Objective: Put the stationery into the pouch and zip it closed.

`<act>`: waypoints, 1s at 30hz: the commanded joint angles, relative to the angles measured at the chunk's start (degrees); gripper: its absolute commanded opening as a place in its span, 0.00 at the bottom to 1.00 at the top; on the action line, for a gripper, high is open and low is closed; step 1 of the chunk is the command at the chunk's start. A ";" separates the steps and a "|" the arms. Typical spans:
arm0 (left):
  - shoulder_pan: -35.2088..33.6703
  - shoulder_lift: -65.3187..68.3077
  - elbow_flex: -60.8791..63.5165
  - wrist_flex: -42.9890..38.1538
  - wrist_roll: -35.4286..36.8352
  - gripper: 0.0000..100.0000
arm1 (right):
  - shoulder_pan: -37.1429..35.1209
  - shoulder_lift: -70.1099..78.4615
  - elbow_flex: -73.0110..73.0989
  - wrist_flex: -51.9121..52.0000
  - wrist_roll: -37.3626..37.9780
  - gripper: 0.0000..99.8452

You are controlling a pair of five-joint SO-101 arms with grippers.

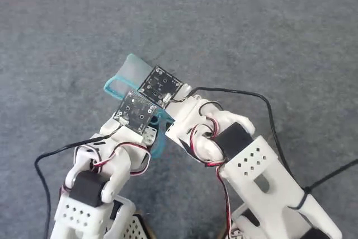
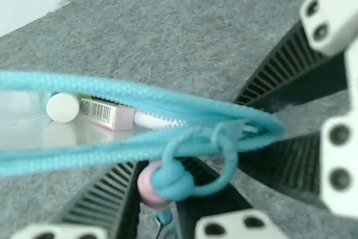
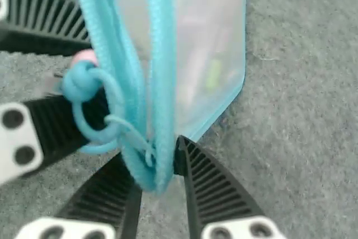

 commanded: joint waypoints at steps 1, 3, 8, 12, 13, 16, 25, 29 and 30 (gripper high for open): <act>-2.90 0.18 -0.75 -2.73 -0.53 0.01 | 3.65 -0.04 0.70 -0.48 1.32 0.01; -4.13 0.18 -0.92 -2.73 -0.53 0.01 | 4.79 -0.04 1.85 -1.36 2.37 0.01; -7.56 0.18 -0.92 -2.73 -1.32 0.01 | 6.81 -0.04 5.98 -4.44 2.99 0.01; -11.08 0.18 -0.92 -2.81 -2.20 0.01 | 7.34 -0.04 6.68 -4.35 2.99 0.01; -11.87 0.18 -0.92 -3.16 -2.20 0.01 | 7.34 -0.04 6.86 -4.35 3.08 0.01; -14.68 0.53 -0.84 -4.66 -2.20 0.01 | 7.34 -0.04 7.12 -4.26 3.08 0.01; -14.86 0.62 -0.48 -4.84 -2.20 0.01 | 7.25 -0.92 10.29 -4.09 2.46 0.01; -14.59 0.62 -0.48 -4.57 -2.20 0.01 | 4.26 -5.76 10.11 -6.20 1.85 0.10; -14.59 0.62 -0.48 -4.57 -2.20 0.01 | 2.86 -7.78 10.11 -6.46 0.62 0.14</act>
